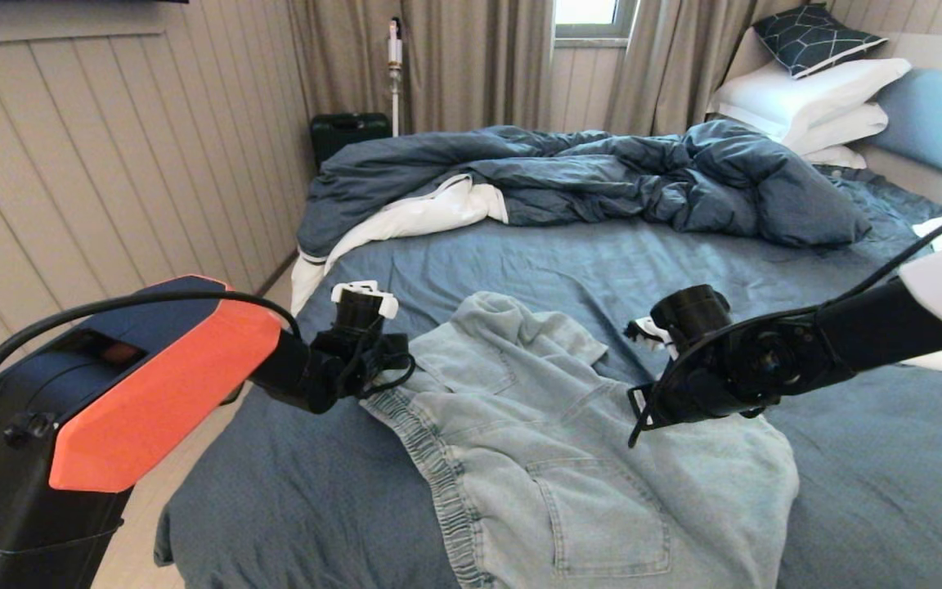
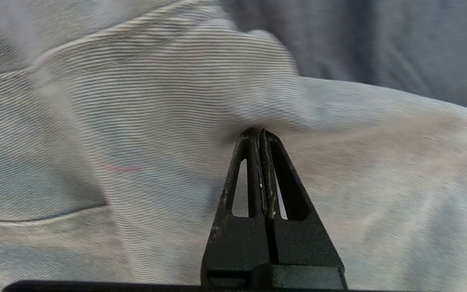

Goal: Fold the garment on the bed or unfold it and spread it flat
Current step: Unford the blue shorts

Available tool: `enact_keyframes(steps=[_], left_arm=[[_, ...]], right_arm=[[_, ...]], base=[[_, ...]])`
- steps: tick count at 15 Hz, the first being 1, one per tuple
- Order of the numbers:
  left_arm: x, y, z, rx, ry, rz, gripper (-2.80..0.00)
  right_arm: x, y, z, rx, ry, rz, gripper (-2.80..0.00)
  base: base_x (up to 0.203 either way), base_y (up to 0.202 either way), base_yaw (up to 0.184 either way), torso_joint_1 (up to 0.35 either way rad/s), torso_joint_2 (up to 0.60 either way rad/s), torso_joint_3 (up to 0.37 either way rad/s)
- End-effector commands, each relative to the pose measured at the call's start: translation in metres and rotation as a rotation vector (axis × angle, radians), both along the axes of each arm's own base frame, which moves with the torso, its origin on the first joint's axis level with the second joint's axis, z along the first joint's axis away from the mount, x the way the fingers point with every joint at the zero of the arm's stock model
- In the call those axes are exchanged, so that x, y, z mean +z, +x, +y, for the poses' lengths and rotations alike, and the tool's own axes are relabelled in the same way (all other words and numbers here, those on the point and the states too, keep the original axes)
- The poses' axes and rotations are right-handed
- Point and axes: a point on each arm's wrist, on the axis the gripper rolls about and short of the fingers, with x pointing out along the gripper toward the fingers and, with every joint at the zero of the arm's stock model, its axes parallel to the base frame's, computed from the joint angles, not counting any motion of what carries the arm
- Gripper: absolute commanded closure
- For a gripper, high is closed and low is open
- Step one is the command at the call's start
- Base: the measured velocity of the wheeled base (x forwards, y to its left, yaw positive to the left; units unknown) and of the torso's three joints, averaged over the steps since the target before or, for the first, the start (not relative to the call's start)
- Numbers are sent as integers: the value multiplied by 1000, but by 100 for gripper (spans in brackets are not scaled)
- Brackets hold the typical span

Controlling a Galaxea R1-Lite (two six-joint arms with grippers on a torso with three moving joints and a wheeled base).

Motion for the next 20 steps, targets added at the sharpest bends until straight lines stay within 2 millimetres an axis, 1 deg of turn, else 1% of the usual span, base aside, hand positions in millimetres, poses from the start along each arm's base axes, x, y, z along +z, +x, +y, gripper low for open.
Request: enact_keyframes(steps=[1, 3, 5, 8, 10, 11, 13, 14, 16, 17, 19, 20], left_arm=[[-1, 0, 0, 3, -1, -1, 0], [-1, 1, 0, 4, -1, -1, 0], [2, 1, 0, 4, -4, -8, 0], [6, 4, 1, 9, -11, -22, 0], [7, 7, 5, 19, -14, -28, 0], [7, 8, 6, 20, -14, -29, 0], [7, 8, 6, 21, -13, -26, 0], [9, 8, 6, 21, -14, -28, 0], [10, 7, 6, 21, -14, -29, 0], [9, 6, 6, 20, -12, -24, 0], [7, 1, 8, 18, 1, 2, 0], [14, -5, 11, 17, 3, 11, 0]], right_arm=[[-12, 6, 8, 15, -16, 23, 0], [-28, 22, 17, 15, -48, 34, 0], [-33, 45, 26, 4, -62, 3, 0], [-31, 79, 41, -58, -82, -86, 0], [-20, 92, 54, -113, -58, -164, 0], [-16, 95, 59, -137, -44, -191, 0], [-5, 92, 58, -162, -25, -213, 0], [7, 87, 54, -170, -16, -228, 0], [28, 60, 38, -183, -13, -221, 0], [34, 45, 20, -198, -19, -198, 0], [33, 28, -20, -234, -18, -140, 0], [34, 23, -30, -245, -6, -136, 0]], base=[[0, 0, 0, 0, 0, 0], [0, 0, 0, 0, 0, 0], [0, 0, 0, 0, 0, 0], [0, 0, 0, 0, 0, 0], [0, 0, 0, 0, 0, 0], [0, 0, 0, 0, 0, 0], [0, 0, 0, 0, 0, 0], [0, 0, 0, 0, 0, 0], [0, 0, 0, 0, 0, 0], [0, 0, 0, 0, 0, 0], [0, 0, 0, 0, 0, 0], [0, 0, 0, 0, 0, 0]])
